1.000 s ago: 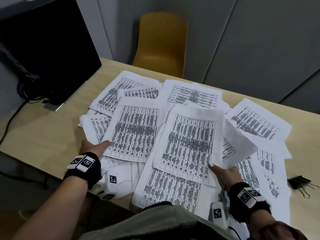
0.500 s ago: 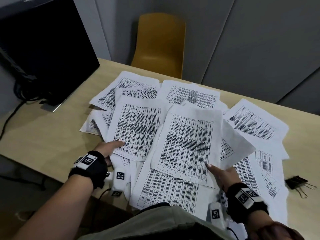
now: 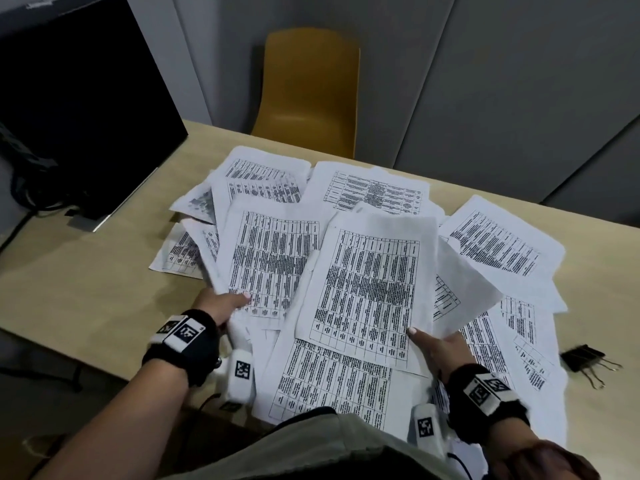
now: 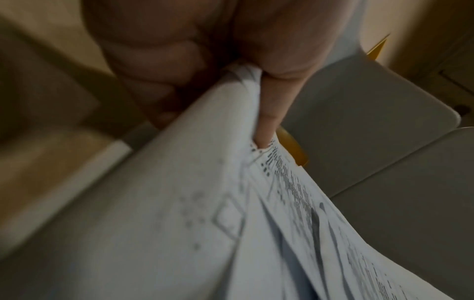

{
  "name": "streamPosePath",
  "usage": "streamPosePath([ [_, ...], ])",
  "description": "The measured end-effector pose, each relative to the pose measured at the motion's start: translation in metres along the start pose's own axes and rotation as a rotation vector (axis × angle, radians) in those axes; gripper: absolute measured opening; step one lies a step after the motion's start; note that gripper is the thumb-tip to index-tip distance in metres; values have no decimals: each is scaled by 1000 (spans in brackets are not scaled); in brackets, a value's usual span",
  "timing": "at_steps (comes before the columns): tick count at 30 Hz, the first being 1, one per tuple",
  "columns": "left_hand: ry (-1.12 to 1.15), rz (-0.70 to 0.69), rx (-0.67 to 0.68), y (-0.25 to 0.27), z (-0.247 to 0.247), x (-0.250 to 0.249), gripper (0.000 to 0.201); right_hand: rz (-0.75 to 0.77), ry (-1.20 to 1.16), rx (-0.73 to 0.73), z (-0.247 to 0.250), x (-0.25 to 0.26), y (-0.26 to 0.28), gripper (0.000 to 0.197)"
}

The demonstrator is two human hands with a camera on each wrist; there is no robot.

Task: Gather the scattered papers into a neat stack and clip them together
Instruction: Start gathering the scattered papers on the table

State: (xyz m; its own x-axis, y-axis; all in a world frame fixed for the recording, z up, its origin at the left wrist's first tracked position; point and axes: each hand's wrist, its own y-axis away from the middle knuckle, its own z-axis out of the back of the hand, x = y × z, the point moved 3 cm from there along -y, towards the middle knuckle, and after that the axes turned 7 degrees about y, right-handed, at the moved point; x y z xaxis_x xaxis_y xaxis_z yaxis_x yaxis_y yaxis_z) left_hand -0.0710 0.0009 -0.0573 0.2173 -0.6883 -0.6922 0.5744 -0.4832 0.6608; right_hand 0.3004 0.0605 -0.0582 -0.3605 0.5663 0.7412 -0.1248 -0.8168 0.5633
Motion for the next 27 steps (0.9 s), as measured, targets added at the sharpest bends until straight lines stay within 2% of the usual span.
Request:
streamPosePath([
  [2, 53, -40, -18, -2, 9, 1, 31, 7, 10, 5, 0, -1, -2, 48],
  [5, 66, -70, -19, 1, 17, 2, 19, 11, 20, 8, 0, -2, -3, 48],
  [7, 107, -25, 13, 0, 18, 10, 24, 22, -16, 9, 0, -2, -4, 44],
  [9, 91, -28, -14, 0, 17, 16, 26, 27, -41, 21, -2, -1, -2, 39],
  [12, 49, -122, -80, 4, 15, 14, 26, 43, -52, 10, -2, -5, -7, 38],
  [19, 58, -350, -179, 39, 29, -3, 6, 51, -54, 3, -1, -8, -7, 36],
  [22, 65, -438, -228, 49, 46, -20, 10, 29, -34, 8, -1, -10, -8, 38],
  [27, 110, -596, -284, 71, 65, -58, 8, 75, 47, -5, 0, -9, -7, 48],
])
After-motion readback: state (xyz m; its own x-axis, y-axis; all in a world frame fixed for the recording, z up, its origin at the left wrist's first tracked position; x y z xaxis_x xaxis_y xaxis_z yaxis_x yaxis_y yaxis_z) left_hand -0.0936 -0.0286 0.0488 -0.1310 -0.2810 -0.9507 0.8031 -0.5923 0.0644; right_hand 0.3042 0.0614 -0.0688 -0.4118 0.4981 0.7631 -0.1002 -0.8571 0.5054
